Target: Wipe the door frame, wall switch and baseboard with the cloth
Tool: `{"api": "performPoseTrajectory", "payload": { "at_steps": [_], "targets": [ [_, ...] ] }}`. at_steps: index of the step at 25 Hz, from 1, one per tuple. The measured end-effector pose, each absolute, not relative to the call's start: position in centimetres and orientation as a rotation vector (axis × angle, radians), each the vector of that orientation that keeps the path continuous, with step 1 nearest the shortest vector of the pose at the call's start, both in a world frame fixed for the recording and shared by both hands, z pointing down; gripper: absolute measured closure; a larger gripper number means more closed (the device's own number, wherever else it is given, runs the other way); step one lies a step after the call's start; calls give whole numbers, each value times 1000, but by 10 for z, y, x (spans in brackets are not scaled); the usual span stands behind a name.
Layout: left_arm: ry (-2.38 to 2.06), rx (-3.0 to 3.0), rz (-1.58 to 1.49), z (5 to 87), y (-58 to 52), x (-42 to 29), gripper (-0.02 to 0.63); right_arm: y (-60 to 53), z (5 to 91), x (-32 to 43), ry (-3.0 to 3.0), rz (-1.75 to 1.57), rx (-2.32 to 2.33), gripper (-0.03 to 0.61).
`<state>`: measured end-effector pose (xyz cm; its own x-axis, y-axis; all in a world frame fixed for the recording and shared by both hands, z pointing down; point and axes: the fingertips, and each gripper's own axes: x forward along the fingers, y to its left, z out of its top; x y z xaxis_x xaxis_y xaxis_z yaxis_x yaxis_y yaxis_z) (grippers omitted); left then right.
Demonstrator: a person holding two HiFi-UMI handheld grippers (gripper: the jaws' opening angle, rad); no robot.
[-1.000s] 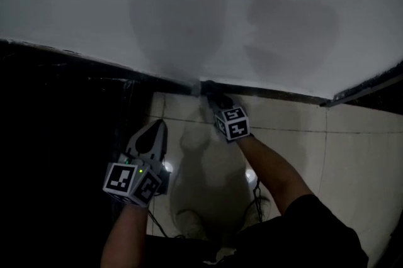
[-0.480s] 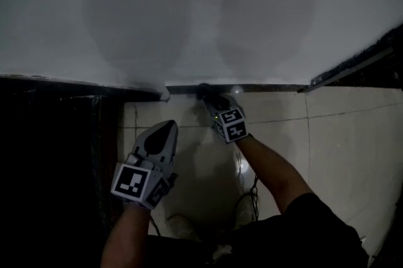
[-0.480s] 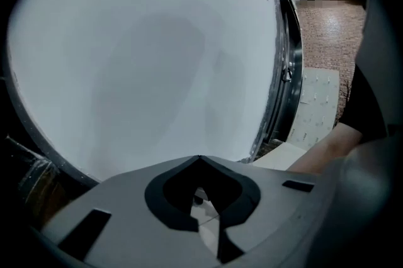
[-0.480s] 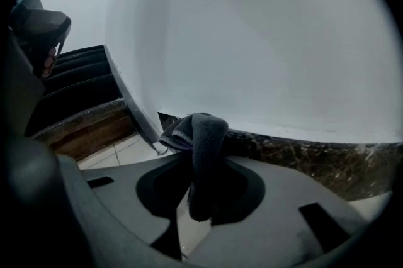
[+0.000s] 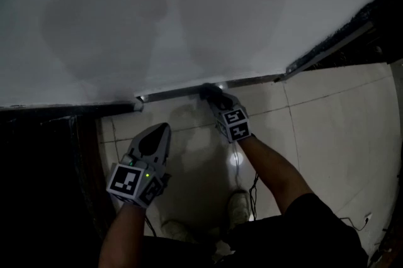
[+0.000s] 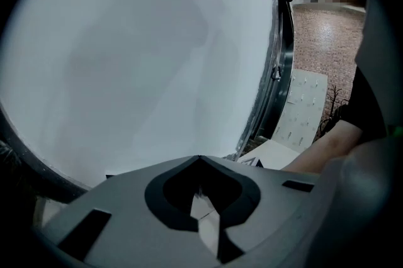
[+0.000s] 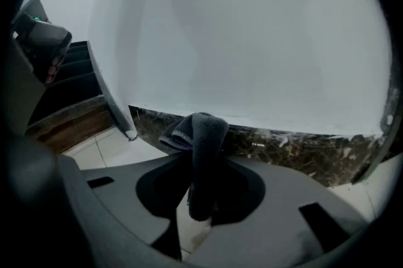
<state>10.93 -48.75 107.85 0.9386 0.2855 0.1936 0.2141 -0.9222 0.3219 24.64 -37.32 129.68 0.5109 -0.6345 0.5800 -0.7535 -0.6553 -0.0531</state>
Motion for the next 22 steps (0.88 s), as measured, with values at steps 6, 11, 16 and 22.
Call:
{"api": "performPoseTrajectory", "payload": {
  "at_steps": [6,11,16,22],
  "targets": [
    [405,2781,327,1079,-478,119,621,-322,1295,271,-1045,847,2597,495],
    [424,2760,386,1088,-476,115,621,-283,1298,289,-936,856,2628,495],
    [368,2789,366,1084,-488,114,621,-249,1302,308,-842,866,2658,495],
    [296,2811,382,1091,-510,106,621,-211,1300,326,-742,875,2690,495]
  ]
}}
